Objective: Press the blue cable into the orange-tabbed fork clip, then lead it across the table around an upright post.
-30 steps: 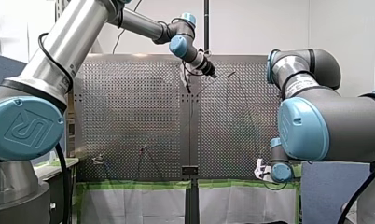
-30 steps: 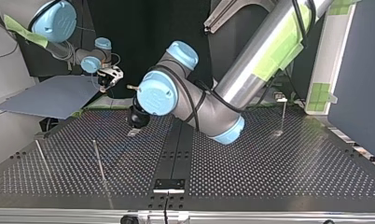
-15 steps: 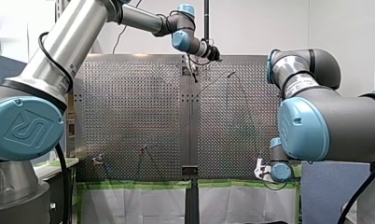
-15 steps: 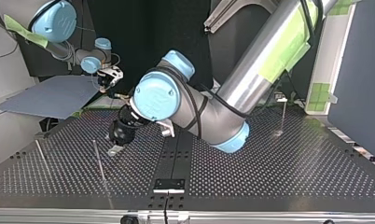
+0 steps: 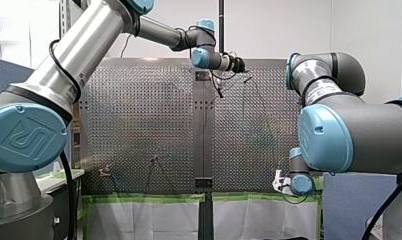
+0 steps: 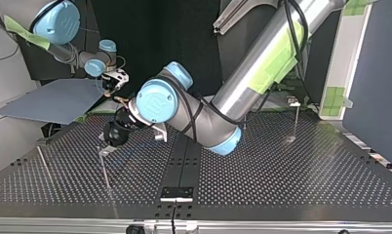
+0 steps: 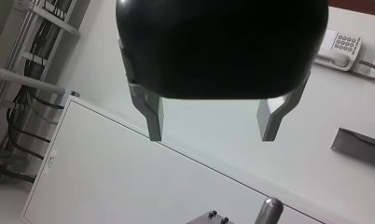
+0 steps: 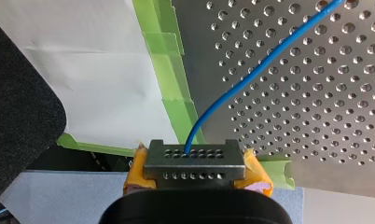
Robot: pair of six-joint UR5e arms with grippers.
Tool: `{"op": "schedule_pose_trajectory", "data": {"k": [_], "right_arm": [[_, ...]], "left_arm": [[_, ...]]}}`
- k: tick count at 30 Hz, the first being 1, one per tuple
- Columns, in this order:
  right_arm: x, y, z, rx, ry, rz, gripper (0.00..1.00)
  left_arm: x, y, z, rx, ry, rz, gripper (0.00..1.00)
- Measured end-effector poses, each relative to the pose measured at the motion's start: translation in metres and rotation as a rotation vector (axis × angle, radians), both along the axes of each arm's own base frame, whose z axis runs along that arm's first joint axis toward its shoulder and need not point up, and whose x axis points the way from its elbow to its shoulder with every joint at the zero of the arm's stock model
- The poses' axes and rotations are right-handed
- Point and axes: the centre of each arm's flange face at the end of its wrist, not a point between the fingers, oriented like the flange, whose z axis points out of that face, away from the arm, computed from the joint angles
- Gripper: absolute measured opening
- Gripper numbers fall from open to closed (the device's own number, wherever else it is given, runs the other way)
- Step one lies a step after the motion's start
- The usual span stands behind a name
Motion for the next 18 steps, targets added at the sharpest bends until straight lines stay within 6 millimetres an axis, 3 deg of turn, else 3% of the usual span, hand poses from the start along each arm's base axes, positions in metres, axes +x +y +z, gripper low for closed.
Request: {"op": "schedule_pose_trajectory", "data": {"k": [18], "right_arm": [[0.000,0.000,0.000,0.000,-0.001,0.000,0.00]], "left_arm": [[0.004,0.022,-0.017,0.180,0.026,0.163,1.00]]}}
